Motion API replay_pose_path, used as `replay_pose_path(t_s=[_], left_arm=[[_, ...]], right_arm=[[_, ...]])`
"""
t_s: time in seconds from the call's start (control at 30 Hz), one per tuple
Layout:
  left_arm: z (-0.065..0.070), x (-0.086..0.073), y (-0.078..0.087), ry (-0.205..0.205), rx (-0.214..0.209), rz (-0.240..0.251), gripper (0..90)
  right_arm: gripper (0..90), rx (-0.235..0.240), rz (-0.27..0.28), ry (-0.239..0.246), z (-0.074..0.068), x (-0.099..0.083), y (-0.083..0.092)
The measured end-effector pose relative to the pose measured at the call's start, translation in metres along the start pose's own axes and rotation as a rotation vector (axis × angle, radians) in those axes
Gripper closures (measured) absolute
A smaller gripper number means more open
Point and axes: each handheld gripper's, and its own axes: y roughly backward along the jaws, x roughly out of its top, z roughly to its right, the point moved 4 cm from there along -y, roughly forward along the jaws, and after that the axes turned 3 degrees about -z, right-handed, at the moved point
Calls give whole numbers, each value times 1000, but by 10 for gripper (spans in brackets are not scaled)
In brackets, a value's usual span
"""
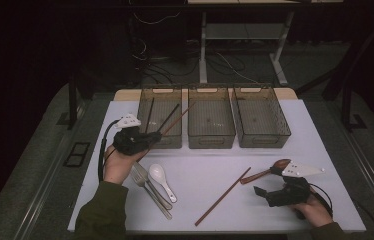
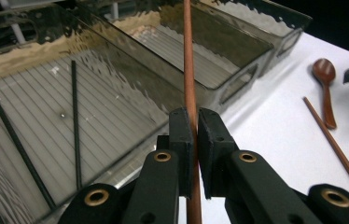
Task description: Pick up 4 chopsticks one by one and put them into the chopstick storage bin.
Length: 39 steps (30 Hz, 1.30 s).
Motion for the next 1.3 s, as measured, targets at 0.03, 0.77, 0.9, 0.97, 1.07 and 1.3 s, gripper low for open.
replay_pose_path(t_s=[0.03, 0.77, 0.9, 0.97, 1.07, 1.3], left_arm=[[-1, 1, -1, 1, 3, 3, 839], [-48, 41, -13, 28, 101, 14, 839], [-56, 43, -19, 41, 113, 18, 839], [-59, 43, -23, 42, 116, 18, 839], [-63, 42, -30, 52, 122, 14, 839], [-74, 36, -42, 82, 150, 1, 839]], right_arm=[[29, 0, 1, -1, 0, 0, 0], [29, 5, 6, -2, -1, 0, 0], [29, 4, 6, -4, -1, 0, 1], [29, 4, 7, -5, 0, 0, 1], [29, 4, 6, -5, -1, 0, 1], [29, 5, 9, -6, -1, 0, 2]])
